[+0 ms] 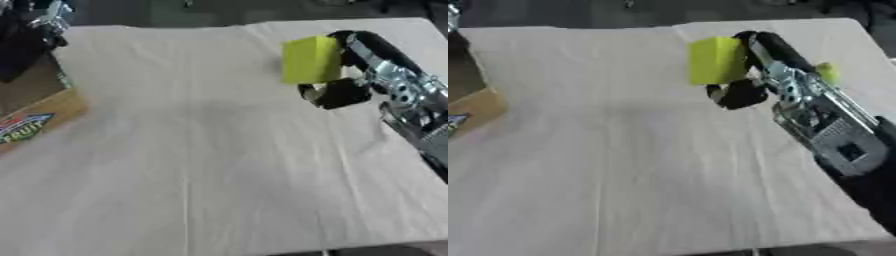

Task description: Pick up the objects with one hand, pass them to the other hand, and then place them into the box on the other side of the table.

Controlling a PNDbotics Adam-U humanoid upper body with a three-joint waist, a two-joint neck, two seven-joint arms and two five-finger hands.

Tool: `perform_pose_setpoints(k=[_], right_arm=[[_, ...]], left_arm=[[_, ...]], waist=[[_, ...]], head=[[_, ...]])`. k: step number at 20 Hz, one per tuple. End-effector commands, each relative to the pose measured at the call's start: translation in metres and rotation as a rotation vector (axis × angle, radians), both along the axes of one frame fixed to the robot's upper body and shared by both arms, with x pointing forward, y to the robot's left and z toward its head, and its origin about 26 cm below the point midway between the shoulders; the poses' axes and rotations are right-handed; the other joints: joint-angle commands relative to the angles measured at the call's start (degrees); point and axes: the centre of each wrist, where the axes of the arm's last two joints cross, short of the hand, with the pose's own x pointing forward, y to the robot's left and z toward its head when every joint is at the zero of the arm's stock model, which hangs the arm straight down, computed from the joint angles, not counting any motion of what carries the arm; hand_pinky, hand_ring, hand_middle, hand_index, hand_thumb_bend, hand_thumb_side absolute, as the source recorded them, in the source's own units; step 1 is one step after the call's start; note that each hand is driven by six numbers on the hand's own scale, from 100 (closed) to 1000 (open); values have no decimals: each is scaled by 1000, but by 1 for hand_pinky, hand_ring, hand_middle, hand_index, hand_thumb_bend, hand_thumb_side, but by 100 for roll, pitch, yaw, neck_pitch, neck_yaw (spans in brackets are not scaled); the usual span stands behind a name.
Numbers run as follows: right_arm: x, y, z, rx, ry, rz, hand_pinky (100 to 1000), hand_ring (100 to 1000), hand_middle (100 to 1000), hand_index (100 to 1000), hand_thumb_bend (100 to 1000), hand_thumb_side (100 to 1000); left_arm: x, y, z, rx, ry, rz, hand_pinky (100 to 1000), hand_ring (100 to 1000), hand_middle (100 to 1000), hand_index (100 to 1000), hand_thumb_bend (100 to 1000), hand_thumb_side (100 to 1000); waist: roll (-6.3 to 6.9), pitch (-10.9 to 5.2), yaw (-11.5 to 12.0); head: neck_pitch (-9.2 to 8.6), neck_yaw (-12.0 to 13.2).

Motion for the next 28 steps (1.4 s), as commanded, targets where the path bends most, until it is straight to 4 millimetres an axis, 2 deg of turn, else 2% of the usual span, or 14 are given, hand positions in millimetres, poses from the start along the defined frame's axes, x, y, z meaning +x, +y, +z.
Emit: perform_pose_setpoints(k=[1,10,22,25,28], right_arm=[[-4,8,8,6,-28,32,839,625,537,588,100,100],[-6,30,10,36,-29,105,835,619,534,587,100,100],[-6,53,13,68,-8,152,829,611,530,586,100,100],[-4,56,11,69,13,157,826,610,531,587,100,100],[-5,56,10,69,26,162,826,610,531,587,100,100]], left_arm=[[1,-2,7,111,-17,-4,586,812,722,817,100,500],[4,-26,15,308,-44,-71,624,810,737,825,102,474],[-1,-49,29,531,-68,-205,665,811,750,833,172,440],[-3,-49,33,564,-73,-196,648,810,745,828,100,380],[-5,-45,37,532,-81,-164,634,808,740,822,100,414]], waist=[[1,-137,6],[9,-167,26],[3,-179,18],[-2,-177,23],[-8,-171,20]], head=[[13,44],[-4,40],[16,51],[22,47],[35,36]])
